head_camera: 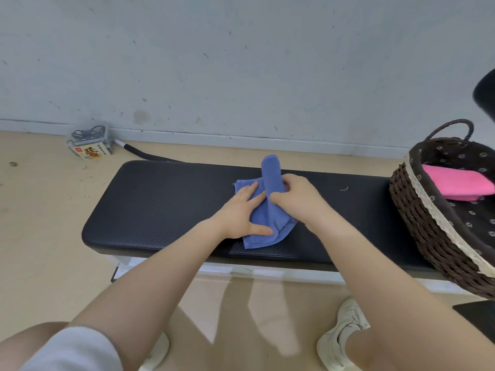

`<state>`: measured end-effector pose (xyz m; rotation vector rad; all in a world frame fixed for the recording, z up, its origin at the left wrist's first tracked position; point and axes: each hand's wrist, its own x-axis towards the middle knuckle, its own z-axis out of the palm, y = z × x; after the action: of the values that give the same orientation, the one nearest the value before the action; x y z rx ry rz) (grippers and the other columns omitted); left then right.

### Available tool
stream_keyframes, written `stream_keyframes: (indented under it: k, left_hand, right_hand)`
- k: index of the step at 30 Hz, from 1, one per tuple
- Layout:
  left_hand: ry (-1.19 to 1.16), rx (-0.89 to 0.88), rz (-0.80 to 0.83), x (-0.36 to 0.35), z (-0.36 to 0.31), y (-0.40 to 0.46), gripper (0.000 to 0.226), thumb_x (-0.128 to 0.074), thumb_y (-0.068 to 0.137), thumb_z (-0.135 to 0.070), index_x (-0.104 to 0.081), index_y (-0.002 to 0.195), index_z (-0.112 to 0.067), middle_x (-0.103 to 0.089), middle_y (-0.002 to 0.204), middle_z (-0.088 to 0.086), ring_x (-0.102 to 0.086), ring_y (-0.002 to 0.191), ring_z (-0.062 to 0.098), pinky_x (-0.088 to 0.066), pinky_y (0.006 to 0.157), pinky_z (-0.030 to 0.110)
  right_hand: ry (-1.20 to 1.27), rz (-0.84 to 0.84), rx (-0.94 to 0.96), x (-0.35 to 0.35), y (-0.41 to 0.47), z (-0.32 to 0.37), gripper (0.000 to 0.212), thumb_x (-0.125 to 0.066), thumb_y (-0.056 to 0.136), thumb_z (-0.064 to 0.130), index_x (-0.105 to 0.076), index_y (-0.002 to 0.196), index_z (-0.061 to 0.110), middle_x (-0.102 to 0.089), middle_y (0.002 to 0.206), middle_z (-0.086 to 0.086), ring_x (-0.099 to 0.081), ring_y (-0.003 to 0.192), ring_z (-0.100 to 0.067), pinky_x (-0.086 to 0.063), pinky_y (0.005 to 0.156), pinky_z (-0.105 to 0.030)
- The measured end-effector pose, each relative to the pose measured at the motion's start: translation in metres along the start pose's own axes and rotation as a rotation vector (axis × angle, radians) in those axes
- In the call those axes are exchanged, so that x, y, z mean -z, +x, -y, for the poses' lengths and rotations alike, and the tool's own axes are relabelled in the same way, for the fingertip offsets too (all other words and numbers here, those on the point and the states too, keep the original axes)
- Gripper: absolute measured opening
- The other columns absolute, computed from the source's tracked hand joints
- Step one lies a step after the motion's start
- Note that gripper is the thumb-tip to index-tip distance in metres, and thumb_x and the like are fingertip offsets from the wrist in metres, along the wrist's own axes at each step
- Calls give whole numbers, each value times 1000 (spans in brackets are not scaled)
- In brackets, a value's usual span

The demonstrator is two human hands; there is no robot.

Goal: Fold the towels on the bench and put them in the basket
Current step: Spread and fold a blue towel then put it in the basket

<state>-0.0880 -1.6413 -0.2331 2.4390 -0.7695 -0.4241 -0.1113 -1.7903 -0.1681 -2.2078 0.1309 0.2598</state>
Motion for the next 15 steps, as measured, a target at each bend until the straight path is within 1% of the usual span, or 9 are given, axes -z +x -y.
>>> stream_keyframes:
  k: [2, 4, 6, 8, 10, 11, 13, 14, 15]
  left_hand:
    - [-328, -1, -86, 3, 10, -8, 66, -64, 81, -40, -36, 140, -32, -34, 146, -7, -34, 132, 11, -33, 106, 28]
    - [-668, 105, -168, 6, 20, -13, 48, -56, 92, -23, -42, 136, -28, -48, 136, -13, -45, 126, 5, -39, 104, 24]
    - [-951, 194, -221, 10, 21, -17, 38, -43, 98, -20, -42, 136, -22, -50, 132, -11, -44, 128, 6, -35, 107, 23]
    - [-1136, 221, -213, 14, 19, -17, 39, -30, 102, -27, -38, 139, -16, -48, 134, -6, -41, 129, 8, -30, 108, 24]
    - [-1176, 245, -188, 18, 18, -16, 46, -22, 102, -36, -37, 140, -15, -49, 134, -4, -42, 127, 8, -30, 109, 25]
    - [-1175, 254, -179, 20, 17, -15, 46, -21, 102, -39, -41, 137, -17, -52, 130, -6, -46, 123, 7, -33, 107, 25]
    - [-1117, 308, -223, 21, 18, -11, 39, -29, 101, -38, -46, 132, -20, -57, 124, -7, -53, 113, 7, -41, 100, 26]
    - [-1013, 332, -276, 22, 18, -8, 40, -38, 99, -35, -41, 136, -19, -57, 125, -5, -54, 111, 8, -42, 99, 28]
    - [-888, 336, -324, 21, 19, -6, 51, -46, 97, -29, -30, 144, -18, -53, 127, -6, -53, 112, 10, -42, 99, 29]
  right_hand:
    - [-158, 28, 43, -10, -1, 9, 16, -53, 83, 19, -54, 95, 9, -47, 102, -8, -51, 71, -20, -40, 60, -27]
    - [-288, 56, 37, -17, -1, 13, 27, -53, 84, 22, -51, 107, 9, -38, 111, -6, -53, 79, -24, -44, 68, -30]
    - [-378, 59, 62, -24, -1, 14, 30, -54, 85, 25, -47, 110, 9, -35, 116, -7, -51, 75, -23, -43, 66, -31]
    - [-458, 69, 108, -33, -3, 14, 32, -54, 87, 29, -45, 110, 9, -35, 123, -9, -49, 70, -22, -42, 65, -32]
    - [-526, 116, 152, -41, -6, 14, 43, -52, 90, 38, -43, 121, 9, -33, 131, -10, -52, 81, -25, -44, 72, -33]
    - [-547, 136, 165, -44, -7, 15, 48, -48, 93, 40, -41, 127, 7, -32, 135, -10, -53, 89, -27, -44, 76, -33]
    - [-571, 140, 203, -49, -7, 16, 39, -38, 99, 34, -43, 124, 4, -33, 137, -11, -53, 96, -29, -43, 79, -33]
    - [-597, 141, 222, -51, -6, 17, 32, -34, 100, 26, -45, 120, 4, -35, 136, -11, -53, 97, -29, -43, 78, -33]
    - [-624, 146, 235, -52, -5, 16, 30, -33, 100, 19, -46, 122, 3, -35, 137, -11, -53, 99, -29, -44, 79, -34]
